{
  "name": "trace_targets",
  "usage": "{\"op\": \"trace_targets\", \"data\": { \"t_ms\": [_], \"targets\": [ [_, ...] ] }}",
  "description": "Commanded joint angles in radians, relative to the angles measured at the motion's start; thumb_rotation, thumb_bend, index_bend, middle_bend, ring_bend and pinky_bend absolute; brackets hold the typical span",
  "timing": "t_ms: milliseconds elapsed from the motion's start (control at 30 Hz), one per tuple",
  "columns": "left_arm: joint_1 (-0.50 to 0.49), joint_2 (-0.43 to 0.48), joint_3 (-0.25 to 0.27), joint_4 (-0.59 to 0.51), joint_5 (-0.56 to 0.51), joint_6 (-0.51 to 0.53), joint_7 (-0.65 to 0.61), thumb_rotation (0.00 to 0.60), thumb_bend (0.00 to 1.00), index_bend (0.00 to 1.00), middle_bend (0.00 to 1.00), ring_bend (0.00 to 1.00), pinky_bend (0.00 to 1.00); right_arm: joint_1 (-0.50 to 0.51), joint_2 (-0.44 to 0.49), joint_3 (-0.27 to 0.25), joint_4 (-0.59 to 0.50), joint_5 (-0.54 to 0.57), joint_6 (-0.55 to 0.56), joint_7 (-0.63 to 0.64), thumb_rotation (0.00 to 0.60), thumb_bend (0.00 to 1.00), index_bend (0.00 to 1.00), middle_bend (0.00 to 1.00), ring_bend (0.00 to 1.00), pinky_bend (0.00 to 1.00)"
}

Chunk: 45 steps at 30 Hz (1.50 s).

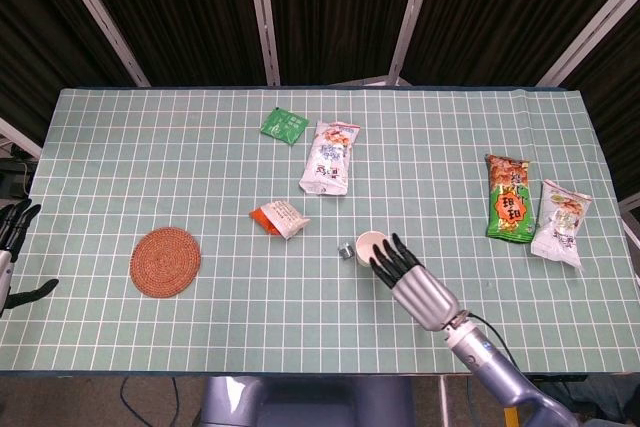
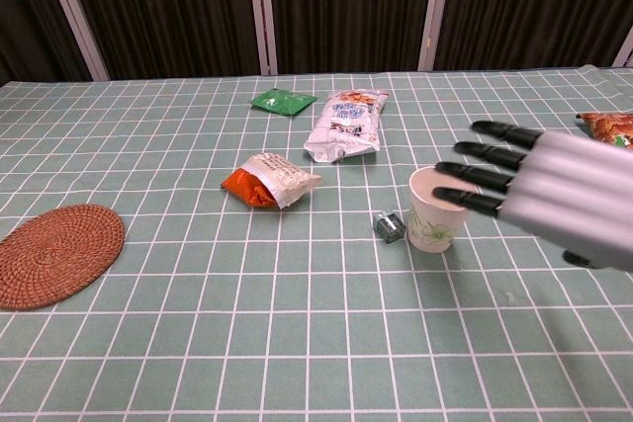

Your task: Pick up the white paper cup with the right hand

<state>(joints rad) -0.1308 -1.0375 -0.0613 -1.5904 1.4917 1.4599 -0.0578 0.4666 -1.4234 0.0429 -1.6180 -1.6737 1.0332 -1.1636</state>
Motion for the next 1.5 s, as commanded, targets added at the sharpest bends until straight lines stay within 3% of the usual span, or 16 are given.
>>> {"op": "trace_targets", "data": {
  "t_ms": [33, 600, 733, 833, 900, 1000, 1100, 1267, 1500],
  "targets": [
    [-0.002, -0.001, -0.003, 0.007, -0.01, -0.007, -0.006, 0.6, 0.0, 0.0, 0.0, 0.0, 0.0, 0.053, -0.063, 0.02, 0.053, 0.012, -0.068, -0.063, 0.6, 0.0, 0.0, 0.0, 0.0, 0.0],
    [-0.006, -0.013, -0.004, 0.017, -0.026, -0.021, 0.012, 0.6, 0.0, 0.0, 0.0, 0.0, 0.0, 0.11, -0.212, 0.065, 0.195, 0.144, -0.112, -0.236, 0.6, 0.0, 0.0, 0.0, 0.0, 0.0],
    [-0.006, -0.01, -0.006, 0.017, -0.032, -0.024, 0.008, 0.6, 0.0, 0.0, 0.0, 0.0, 0.0, 0.106, -0.222, 0.065, 0.214, 0.173, -0.099, -0.237, 0.6, 0.01, 0.0, 0.0, 0.0, 0.04],
    [-0.006, -0.009, -0.007, 0.017, -0.035, -0.026, 0.005, 0.6, 0.0, 0.0, 0.0, 0.0, 0.0, 0.108, -0.222, 0.059, 0.233, 0.175, -0.091, -0.239, 0.6, 0.08, 0.0, 0.0, 0.0, 0.1],
    [-0.007, -0.008, -0.007, 0.017, -0.035, -0.029, 0.004, 0.6, 0.0, 0.0, 0.0, 0.0, 0.0, 0.113, -0.22, 0.052, 0.247, 0.164, -0.086, -0.225, 0.6, 0.15, 0.04, 0.04, 0.0, 0.17],
    [-0.008, -0.007, -0.006, 0.016, -0.034, -0.03, 0.003, 0.6, 0.0, 0.0, 0.0, 0.0, 0.0, 0.12, -0.218, 0.037, 0.27, 0.13, -0.068, -0.178, 0.6, 0.24, 0.15, 0.19, 0.02, 0.31],
    [-0.008, -0.006, -0.006, 0.015, -0.033, -0.029, 0.003, 0.6, 0.0, 0.0, 0.0, 0.0, 0.0, 0.131, -0.213, 0.016, 0.306, 0.068, -0.036, -0.135, 0.6, 0.28, 0.2, 0.28, 0.08, 0.4],
    [-0.007, -0.004, -0.004, 0.012, -0.031, -0.029, 0.002, 0.6, 0.0, 0.0, 0.0, 0.0, 0.0, 0.139, -0.207, -0.009, 0.368, 0.01, 0.004, -0.074, 0.6, 0.3, 0.24, 0.37, 0.17, 0.47],
    [-0.007, -0.002, -0.002, 0.009, -0.03, -0.03, 0.001, 0.6, 0.0, 0.0, 0.0, 0.0, 0.0, 0.135, -0.182, -0.009, 0.365, -0.025, 0.082, 0.061, 0.6, 0.29, 0.25, 0.38, 0.18, 0.48]
  ]
}}
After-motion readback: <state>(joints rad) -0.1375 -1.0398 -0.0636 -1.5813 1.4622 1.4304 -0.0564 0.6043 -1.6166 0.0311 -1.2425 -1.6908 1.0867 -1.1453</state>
